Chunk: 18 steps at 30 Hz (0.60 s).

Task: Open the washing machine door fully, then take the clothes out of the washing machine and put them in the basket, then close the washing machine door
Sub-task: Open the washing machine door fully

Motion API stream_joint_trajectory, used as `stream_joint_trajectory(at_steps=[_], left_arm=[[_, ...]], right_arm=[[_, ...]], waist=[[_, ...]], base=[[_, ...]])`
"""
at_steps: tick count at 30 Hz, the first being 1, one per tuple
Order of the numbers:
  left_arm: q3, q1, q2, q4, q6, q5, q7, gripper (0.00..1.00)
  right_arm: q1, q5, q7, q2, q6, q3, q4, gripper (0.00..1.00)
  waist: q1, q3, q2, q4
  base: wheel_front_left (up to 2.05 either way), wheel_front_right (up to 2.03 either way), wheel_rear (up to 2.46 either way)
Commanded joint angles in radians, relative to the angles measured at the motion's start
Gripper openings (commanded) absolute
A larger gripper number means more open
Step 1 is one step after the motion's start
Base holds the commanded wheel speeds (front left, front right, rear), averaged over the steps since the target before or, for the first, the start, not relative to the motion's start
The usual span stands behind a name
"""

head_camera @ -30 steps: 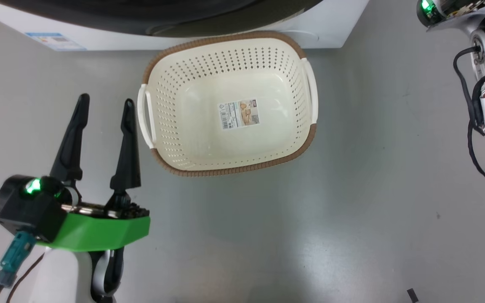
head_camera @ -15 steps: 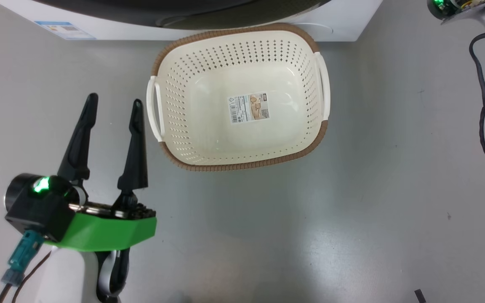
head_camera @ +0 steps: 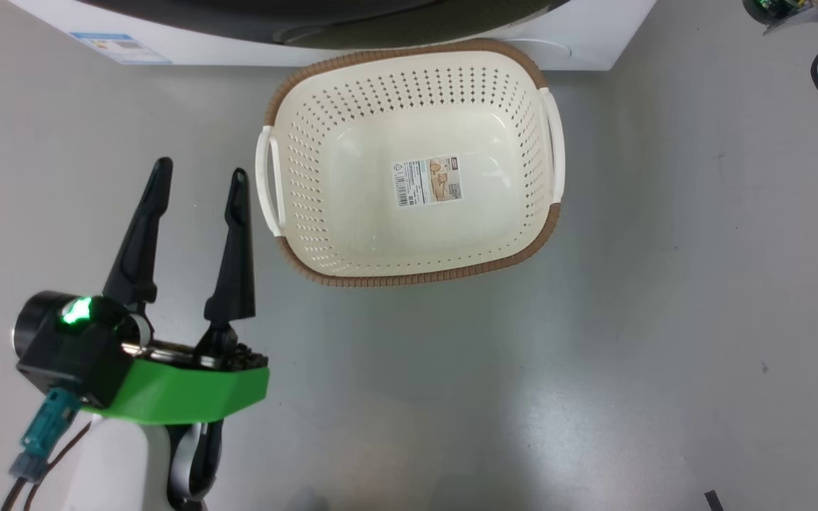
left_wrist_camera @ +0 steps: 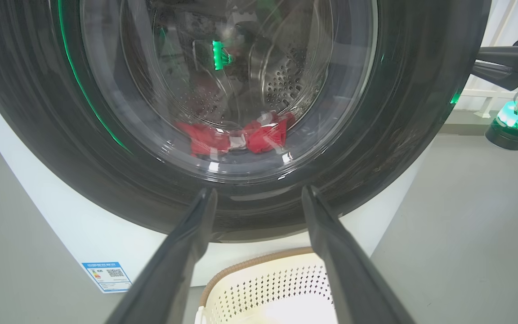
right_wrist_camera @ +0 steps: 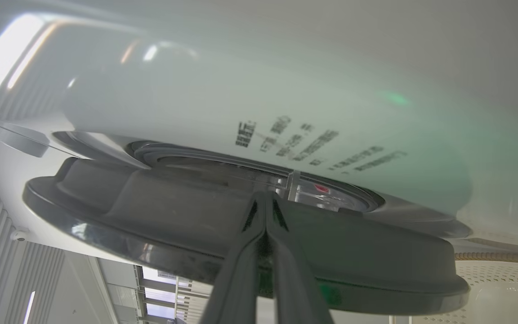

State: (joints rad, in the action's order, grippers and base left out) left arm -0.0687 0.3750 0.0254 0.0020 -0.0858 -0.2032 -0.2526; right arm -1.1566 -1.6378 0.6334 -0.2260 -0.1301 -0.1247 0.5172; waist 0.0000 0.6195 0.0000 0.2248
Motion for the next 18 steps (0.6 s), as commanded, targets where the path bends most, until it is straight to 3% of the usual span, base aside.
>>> stream_joint_trajectory(at_steps=[1,18], left_arm=[[0.025,0.005,0.025,-0.023,-0.001,0.005,-0.009,1.00],[0.026,0.011,0.025,-0.018,-0.002,0.007,-0.009,1.00]], right_arm=[[-0.014,0.020,0.033,0.068,-0.001,-0.041,-0.040,0.00],[-0.016,0.034,0.081,0.088,-0.001,-0.043,-0.055,0.00]], waist=[[0.0000,0.002,0.0000,0.003],[0.0000,0.003,0.0000,0.003]], base=[[0.00,0.00,0.00],[0.00,0.00,0.00]])
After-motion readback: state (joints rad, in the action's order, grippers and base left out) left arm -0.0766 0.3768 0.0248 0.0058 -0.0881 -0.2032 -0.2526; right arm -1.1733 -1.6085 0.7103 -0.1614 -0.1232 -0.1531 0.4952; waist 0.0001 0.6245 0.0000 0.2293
